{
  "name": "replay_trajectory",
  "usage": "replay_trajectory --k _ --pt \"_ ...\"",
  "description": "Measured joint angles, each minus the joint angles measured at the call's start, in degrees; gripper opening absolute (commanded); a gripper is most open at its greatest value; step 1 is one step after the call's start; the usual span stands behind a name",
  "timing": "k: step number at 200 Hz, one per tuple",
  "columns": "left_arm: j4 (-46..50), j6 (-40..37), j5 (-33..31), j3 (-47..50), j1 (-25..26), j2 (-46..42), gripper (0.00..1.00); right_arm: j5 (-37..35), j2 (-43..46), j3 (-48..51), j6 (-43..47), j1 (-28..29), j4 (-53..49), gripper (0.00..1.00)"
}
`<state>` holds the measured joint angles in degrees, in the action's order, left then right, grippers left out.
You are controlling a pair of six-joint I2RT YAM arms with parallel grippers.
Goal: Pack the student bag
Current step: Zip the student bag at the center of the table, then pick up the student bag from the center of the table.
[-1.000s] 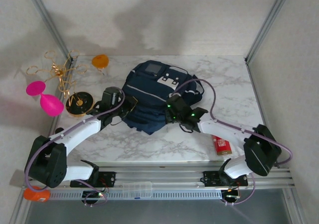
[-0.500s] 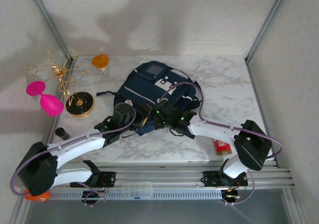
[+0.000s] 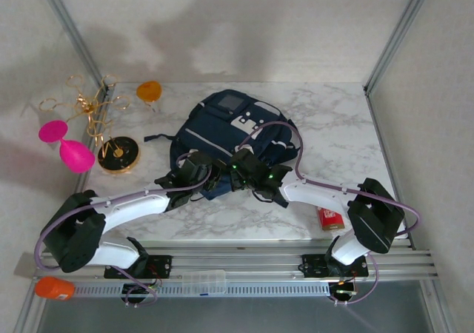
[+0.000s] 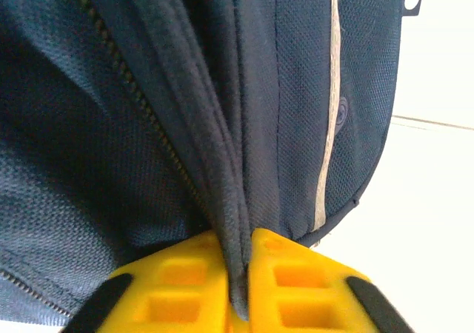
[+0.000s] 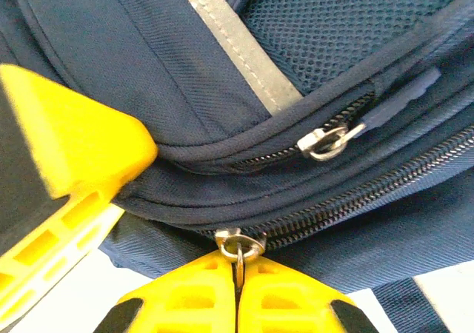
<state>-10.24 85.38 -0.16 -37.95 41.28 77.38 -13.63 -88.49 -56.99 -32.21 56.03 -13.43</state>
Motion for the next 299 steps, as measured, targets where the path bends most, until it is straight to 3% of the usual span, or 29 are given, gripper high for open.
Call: replay_trajectory --k 45,81,110,139,159,176,232,258,299 --pt "4.13 -3.56 1.18 0.57 -2.93 -5.09 0.00 -2.97 0.74 0.09 -0.59 -0.55 -0.48 0.00" --pt "6.80 -8.70 6.64 2.62 -9.29 -10.82 0.00 -1.49 2.25 2.01 0.09 -6.56 2.34 0.00" --pt "8.17 -12.50 9.27 2.75 -12.72 -11.06 0.00 -1.14 2.03 2.10 1.81 -11.19 2.03 0.00" --pt "8.04 -15.37 10.32 2.69 -13.62 -10.19 0.00 -0.13 1.46 0.57 3.56 -11.39 0.33 0.00" --pt "9.05 -17.40 11.17 1.97 -13.97 -9.70 0.23 1.44 1.75 0.50 4.63 -11.65 0.09 0.18" --pt "10.58 -19.58 10.84 1.29 -14.84 -9.66 0.31 1.92 4.04 1.64 4.94 -12.57 -0.74 0.37" --pt "15.72 -22.62 6.16 0.33 -15.91 -13.18 0.33 11.10 12.04 3.10 0.17 -15.76 -0.35 0.46" --pt "15.93 -22.62 4.24 -0.61 -13.97 -13.40 0.34 15.37 7.58 0.66 -4.59 -15.76 0.22 0.49" --pt "16.02 -22.91 2.19 -3.67 -10.16 -11.47 0.36 16.33 -2.36 -8.41 -9.29 -15.76 -0.55 0.53"
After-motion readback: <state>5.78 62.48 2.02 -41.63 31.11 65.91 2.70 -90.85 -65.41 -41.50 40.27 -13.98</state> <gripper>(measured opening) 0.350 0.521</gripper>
